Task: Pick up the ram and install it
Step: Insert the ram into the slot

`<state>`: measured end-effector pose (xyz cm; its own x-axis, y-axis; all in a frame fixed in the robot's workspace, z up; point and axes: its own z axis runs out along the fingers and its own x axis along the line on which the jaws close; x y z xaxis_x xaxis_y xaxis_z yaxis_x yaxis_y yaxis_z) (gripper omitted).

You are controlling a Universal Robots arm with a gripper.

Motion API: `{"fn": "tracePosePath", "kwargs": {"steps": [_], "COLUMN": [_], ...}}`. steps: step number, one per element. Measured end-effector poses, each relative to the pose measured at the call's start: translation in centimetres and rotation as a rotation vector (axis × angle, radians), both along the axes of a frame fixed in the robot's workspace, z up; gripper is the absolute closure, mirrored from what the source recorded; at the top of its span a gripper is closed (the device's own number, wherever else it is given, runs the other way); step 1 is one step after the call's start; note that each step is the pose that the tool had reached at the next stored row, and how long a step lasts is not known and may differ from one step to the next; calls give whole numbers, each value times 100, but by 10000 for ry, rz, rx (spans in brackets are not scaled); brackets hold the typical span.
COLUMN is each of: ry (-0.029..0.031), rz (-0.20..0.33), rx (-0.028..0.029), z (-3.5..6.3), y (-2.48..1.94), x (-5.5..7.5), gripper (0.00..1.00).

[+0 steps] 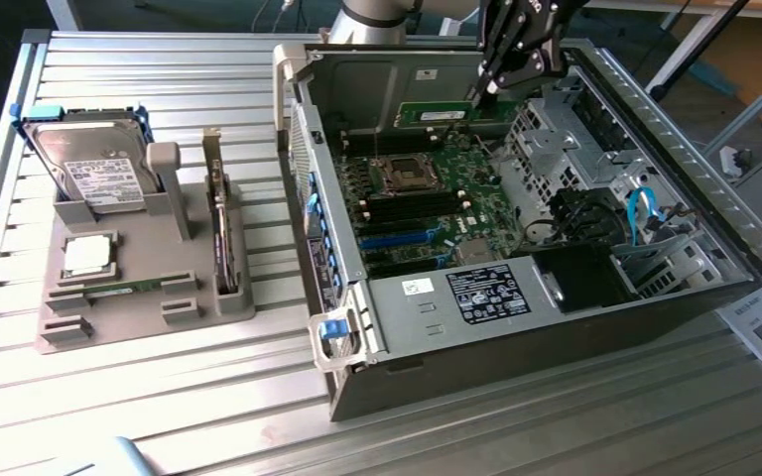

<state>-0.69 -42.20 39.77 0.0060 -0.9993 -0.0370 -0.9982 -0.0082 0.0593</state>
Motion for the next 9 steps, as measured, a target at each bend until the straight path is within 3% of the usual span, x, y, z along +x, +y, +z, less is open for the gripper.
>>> {"fn": "tracePosePath", "kwargs": {"steps": [9], "ry": [-1], "rz": [-1], "rx": [2], "z": [-6], "y": [0], "x": [88], "gripper": [88]}}
